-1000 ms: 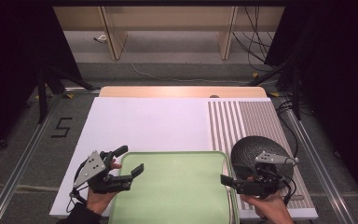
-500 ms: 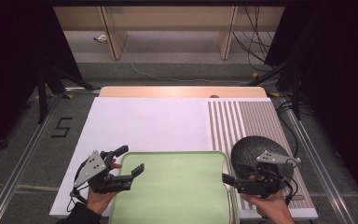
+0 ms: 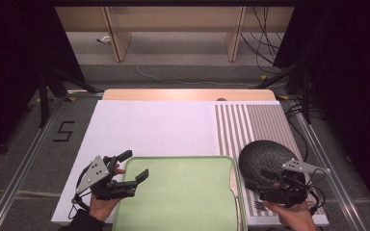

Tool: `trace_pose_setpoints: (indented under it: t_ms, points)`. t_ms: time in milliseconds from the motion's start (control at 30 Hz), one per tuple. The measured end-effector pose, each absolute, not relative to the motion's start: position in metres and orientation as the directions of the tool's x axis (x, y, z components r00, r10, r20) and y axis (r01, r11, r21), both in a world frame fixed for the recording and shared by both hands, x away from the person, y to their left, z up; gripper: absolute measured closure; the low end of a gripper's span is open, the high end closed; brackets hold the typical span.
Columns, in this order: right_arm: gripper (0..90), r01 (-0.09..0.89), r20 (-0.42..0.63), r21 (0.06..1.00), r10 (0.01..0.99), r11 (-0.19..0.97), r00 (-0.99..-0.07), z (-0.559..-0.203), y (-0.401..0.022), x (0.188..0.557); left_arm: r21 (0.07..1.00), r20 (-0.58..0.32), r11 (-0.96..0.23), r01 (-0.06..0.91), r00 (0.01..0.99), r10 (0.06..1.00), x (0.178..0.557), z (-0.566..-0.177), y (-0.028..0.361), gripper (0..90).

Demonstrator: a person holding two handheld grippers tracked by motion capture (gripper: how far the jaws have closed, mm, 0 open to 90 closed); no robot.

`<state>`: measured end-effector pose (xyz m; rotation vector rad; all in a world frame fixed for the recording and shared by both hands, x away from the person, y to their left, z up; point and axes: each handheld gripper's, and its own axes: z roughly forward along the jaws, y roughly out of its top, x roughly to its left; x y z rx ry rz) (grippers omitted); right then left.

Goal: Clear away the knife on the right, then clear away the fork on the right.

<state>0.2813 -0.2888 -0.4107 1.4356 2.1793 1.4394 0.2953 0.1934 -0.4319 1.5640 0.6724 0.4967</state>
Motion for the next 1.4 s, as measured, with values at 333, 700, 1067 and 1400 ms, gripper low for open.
trace_pose_setpoints:
  t_ms: [333, 700, 1067, 1400]
  points:
    - [17.4, 0.617, 0.323, 0.785, 0.815, 0.054, -0.482, -0.409, -0.309, 0.27, 0.992, -0.071, -0.03, 0.124, 0.735, 0.675, 0.295, -0.432, 0.193, 16.2]
    - [17.7, 0.613, 0.257, 0.788, 0.872, 0.061, -0.417, -0.409, -0.332, 0.258, 0.992, -0.068, -0.034, 0.123, 0.734, 0.676, 0.295, -0.432, 0.193, 16.2]
    - [21.7, 0.622, 0.195, 0.78, 0.917, 0.07, -0.347, -0.412, -0.346, 0.25, 0.992, -0.066, -0.034, 0.121, 0.731, 0.68, 0.294, -0.432, 0.193, 16.2]
    - [41.4, 0.677, 0.18, 0.736, 0.963, 0.005, -0.202, -0.423, -0.375, 0.248, 0.992, -0.064, -0.037, 0.121, 0.731, 0.68, 0.294, -0.432, 0.193, 16.2]
